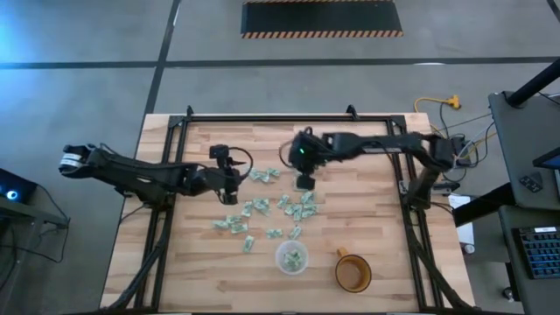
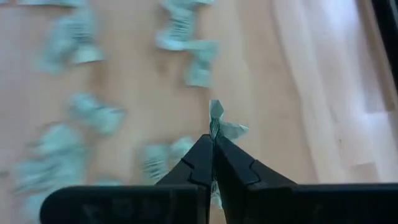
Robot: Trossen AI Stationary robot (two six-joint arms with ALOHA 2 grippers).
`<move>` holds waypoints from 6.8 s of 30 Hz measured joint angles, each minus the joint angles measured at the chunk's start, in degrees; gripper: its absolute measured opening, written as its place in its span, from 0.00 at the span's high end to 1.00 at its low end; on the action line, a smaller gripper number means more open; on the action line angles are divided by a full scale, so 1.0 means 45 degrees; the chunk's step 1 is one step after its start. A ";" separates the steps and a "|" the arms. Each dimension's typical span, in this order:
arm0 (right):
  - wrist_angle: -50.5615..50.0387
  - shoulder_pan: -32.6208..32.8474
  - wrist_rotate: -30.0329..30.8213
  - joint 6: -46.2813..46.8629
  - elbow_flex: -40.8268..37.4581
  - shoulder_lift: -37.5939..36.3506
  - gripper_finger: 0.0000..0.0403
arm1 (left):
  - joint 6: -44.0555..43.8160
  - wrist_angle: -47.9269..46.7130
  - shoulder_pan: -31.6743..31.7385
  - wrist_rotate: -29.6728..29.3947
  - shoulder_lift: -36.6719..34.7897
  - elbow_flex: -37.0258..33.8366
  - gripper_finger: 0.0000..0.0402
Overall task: Pick and place Stevia / Truvia into bins
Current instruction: Put the stevia packet into the transparent bin
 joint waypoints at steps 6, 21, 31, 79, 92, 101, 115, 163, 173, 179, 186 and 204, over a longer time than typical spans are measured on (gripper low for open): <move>0.1621 0.2405 -0.0040 0.0190 -0.1994 -0.2012 0.98 | -0.1420 -0.0506 -0.0005 0.0442 -0.0306 -0.0255 0.56; 0.6363 0.5652 -0.2017 -0.0648 -0.4600 -0.2754 0.98 | -0.3210 -0.0411 -0.0015 0.3308 0.0019 -0.0585 0.56; 0.7646 0.6371 -0.2798 -0.0545 -0.3738 -0.0715 0.98 | -0.3522 -0.0038 -0.0051 0.4548 0.0333 -0.0633 0.56; 0.2476 0.9218 0.6042 0.3865 -0.3793 -0.3257 0.80 | -0.4349 0.6803 -0.2035 0.7356 0.8036 -0.0118 0.56; 0.2504 0.9387 0.6028 0.3798 -0.3852 -0.3287 0.83 | -0.4596 0.7087 -0.2042 0.7409 0.9135 0.0338 0.63; 0.2483 0.9514 0.6018 0.3812 -0.3852 -0.3268 0.85 | -0.4232 0.6870 -0.2064 0.7388 0.8970 0.0309 0.98; 0.2435 0.9514 0.5979 0.3885 -0.3867 -0.3263 0.85 | -0.4264 0.5728 -0.2699 0.4421 0.5664 0.0246 1.00; 0.3379 0.6595 0.3495 0.3846 -0.5825 -0.3248 0.85 | -0.4706 0.3401 -0.5227 0.3685 0.4654 0.1958 0.52; 0.5933 0.5667 0.1873 0.1485 -0.6572 -0.2942 0.78 | -0.5000 0.3258 -0.5867 0.2998 0.4108 0.1825 0.52; 0.5932 0.5274 0.1928 0.1486 -0.6412 -0.1912 0.68 | -0.5004 0.3069 -0.5863 0.2980 0.4107 0.1825 0.52; 0.4631 0.4564 0.1943 0.2243 -0.5532 -0.1033 0.61 | -0.5000 0.2930 -0.5967 0.2981 0.4107 0.1820 0.52; 0.4138 0.4473 0.1341 0.2485 -0.5470 -0.0358 0.70 | -0.5000 0.2946 -0.6008 0.2984 0.4107 0.1820 0.52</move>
